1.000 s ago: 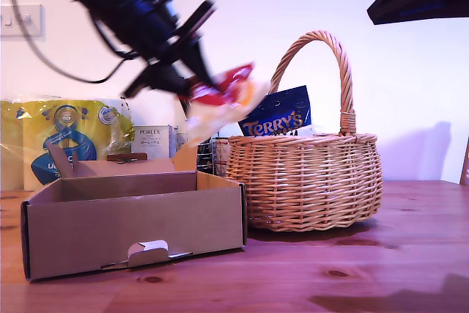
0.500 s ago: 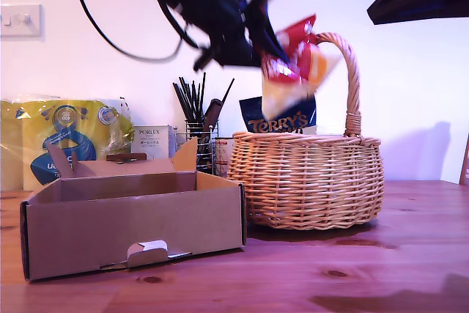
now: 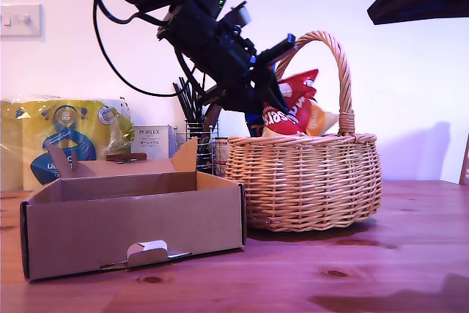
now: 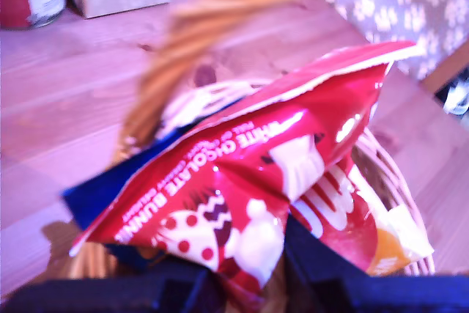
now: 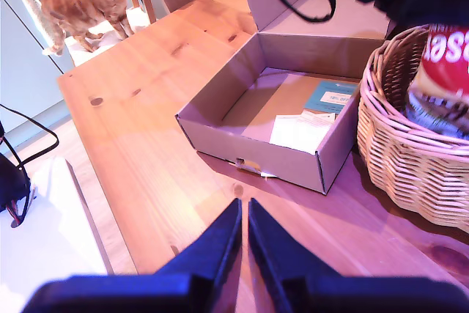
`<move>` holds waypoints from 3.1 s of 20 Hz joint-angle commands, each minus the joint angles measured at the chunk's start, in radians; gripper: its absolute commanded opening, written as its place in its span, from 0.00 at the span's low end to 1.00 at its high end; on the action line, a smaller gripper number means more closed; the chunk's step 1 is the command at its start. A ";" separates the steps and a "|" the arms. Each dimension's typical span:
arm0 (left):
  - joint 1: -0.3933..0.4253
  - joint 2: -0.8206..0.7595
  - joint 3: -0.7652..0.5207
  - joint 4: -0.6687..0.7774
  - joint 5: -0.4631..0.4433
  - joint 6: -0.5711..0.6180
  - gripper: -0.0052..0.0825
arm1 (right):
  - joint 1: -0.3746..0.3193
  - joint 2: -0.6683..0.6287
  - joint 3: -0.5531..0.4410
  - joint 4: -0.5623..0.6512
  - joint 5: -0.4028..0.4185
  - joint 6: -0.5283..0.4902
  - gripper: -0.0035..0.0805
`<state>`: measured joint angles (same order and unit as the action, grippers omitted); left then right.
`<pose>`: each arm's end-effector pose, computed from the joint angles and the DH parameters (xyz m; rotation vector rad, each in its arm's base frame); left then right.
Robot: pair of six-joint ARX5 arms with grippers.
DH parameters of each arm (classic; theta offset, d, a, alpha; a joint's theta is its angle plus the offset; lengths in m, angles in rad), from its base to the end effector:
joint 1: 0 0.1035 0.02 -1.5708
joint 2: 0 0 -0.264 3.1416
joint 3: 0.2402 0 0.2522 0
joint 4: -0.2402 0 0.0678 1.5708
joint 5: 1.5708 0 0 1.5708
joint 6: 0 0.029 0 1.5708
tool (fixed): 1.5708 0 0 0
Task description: Move the bags of Easter eggs from the cardboard box on the left into the woven basket on the right side.
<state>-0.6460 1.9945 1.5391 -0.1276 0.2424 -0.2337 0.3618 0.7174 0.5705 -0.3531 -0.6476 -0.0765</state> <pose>0.3591 -0.2795 0.2375 -0.0914 0.6863 -0.7875 0.1359 0.0702 0.2570 0.0059 0.4779 1.0063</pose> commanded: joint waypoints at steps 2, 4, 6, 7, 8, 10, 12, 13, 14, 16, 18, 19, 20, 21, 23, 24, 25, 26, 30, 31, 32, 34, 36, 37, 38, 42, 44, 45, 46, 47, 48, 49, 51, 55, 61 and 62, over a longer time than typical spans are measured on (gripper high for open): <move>-0.021 0.063 -0.016 -0.048 -0.006 0.039 0.08 | 0.005 0.000 0.015 0.004 -0.004 0.001 0.03; -0.029 0.076 -0.016 -0.068 -0.017 0.061 0.08 | 0.005 0.000 0.015 0.004 -0.004 0.001 0.03; -0.029 0.076 -0.016 -0.066 -0.016 0.079 0.10 | 0.005 0.000 0.015 0.003 -0.004 0.001 0.03; -0.028 0.071 -0.016 -0.062 -0.015 0.084 0.15 | 0.005 0.000 0.015 0.004 -0.004 0.001 0.03; -0.028 0.068 -0.014 -0.062 -0.015 0.085 0.25 | 0.005 0.000 0.015 0.004 -0.004 0.001 0.03; -0.023 0.060 -0.006 -0.074 -0.014 0.086 0.61 | 0.005 0.000 0.015 0.003 -0.004 0.001 0.03; -0.024 0.048 0.016 -0.122 0.003 0.129 0.70 | 0.005 0.000 0.015 0.003 -0.004 0.001 0.03; -0.024 0.032 0.025 -0.155 0.002 0.145 0.69 | 0.005 0.000 0.015 0.003 -0.004 0.001 0.03; -0.024 0.011 0.028 -0.183 0.002 0.172 0.69 | 0.005 0.000 0.015 0.003 -0.004 0.000 0.03; -0.024 -0.041 0.028 -0.247 -0.012 0.193 0.67 | 0.005 0.000 0.015 0.003 -0.003 -0.002 0.03; -0.024 -0.095 0.028 -0.328 -0.065 0.227 0.50 | 0.004 0.000 0.015 0.003 0.008 -0.003 0.03; -0.023 -0.117 0.028 -0.360 -0.087 0.251 0.38 | 0.004 0.000 0.015 0.005 0.014 -0.005 0.03; -0.018 -0.139 0.028 -0.380 -0.094 0.254 0.27 | 0.004 0.000 0.015 0.005 0.027 -0.008 0.03; -0.014 -0.157 0.027 -0.380 -0.093 0.272 0.22 | 0.003 0.000 0.015 0.005 0.037 -0.010 0.03; -0.010 -0.193 0.026 -0.382 -0.094 0.280 0.21 | 0.003 0.000 0.015 0.004 0.058 -0.011 0.03; -0.004 -0.214 0.018 -0.386 -0.094 0.282 0.18 | 0.001 0.000 0.015 0.004 0.089 -0.010 0.03; 0.001 -0.236 0.002 -0.381 -0.095 0.288 0.16 | -0.004 0.000 0.015 0.004 0.122 -0.010 0.03; 0.008 -0.264 -0.025 -0.370 -0.094 0.291 0.15 | -0.011 0.000 0.015 0.005 0.146 -0.010 0.03; 0.060 -0.441 -0.248 -0.236 -0.094 0.292 0.14 | -0.036 -0.002 0.015 0.027 0.221 -0.008 0.03; 0.081 -0.494 -0.324 -0.184 -0.095 0.291 0.14 | -0.039 -0.003 0.015 0.052 0.250 -0.002 0.03; 0.106 -0.552 -0.403 -0.133 -0.094 0.291 0.14 | -0.043 -0.009 0.015 0.082 0.282 -0.002 0.03; 0.154 -0.660 -0.538 -0.053 -0.095 0.287 0.14 | -0.052 -0.014 0.015 0.131 0.341 0.010 0.03; 0.204 -0.775 -0.657 0.004 -0.098 0.286 0.14 | -0.060 -0.032 0.014 0.150 0.406 0.024 0.03; 0.226 -0.834 -0.716 0.031 -0.103 0.286 0.14 | -0.060 -0.049 0.013 0.162 0.430 0.027 0.03; 0.245 -0.896 -0.771 0.055 -0.115 0.286 0.14 | -0.060 -0.069 0.013 0.172 0.455 0.038 0.03; 0.288 -1.146 -0.942 0.091 -0.143 0.286 0.14 | -0.059 -0.165 0.013 0.124 0.475 0.052 0.03; 0.290 -1.272 -0.991 0.065 -0.158 0.286 0.14 | -0.059 -0.217 0.013 0.095 0.475 0.051 0.03; 0.289 -1.324 -0.996 0.023 -0.157 0.286 0.14 | -0.059 -0.243 0.013 0.093 0.476 0.051 0.03; 0.286 -1.371 -0.996 -0.011 -0.158 0.286 0.14 | -0.059 -0.268 0.013 0.096 0.476 0.051 0.03; 0.286 -1.410 -0.996 -0.035 -0.158 0.286 0.14 | -0.059 -0.293 0.013 0.098 0.475 0.051 0.03; 0.286 -1.442 -0.996 -0.053 -0.158 0.286 0.14 | -0.059 -0.312 0.013 0.093 0.475 0.051 0.03; 0.286 -1.473 -0.996 -0.072 -0.158 0.286 0.14 | -0.059 -0.325 0.013 0.082 0.475 0.052 0.03; 0.286 -1.512 -0.996 -0.117 -0.157 0.286 0.14 | -0.059 -0.330 0.013 0.056 0.474 0.054 0.03; 0.286 -1.524 -0.996 -0.172 -0.157 0.286 0.14 | -0.059 -0.329 0.013 0.002 0.474 0.053 0.03; 0.286 -1.516 -0.996 -0.245 -0.157 0.286 0.14 | -0.059 -0.327 0.013 -0.109 0.475 0.053 0.03; 0.286 -1.516 -0.996 -0.256 -0.157 0.286 0.14 | -0.059 -0.327 0.013 -0.128 0.475 0.053 0.03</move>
<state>-0.3584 0.4793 0.5533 -0.3828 0.0845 0.0544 0.3061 0.3874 0.5743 -0.4751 -0.1730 -0.0261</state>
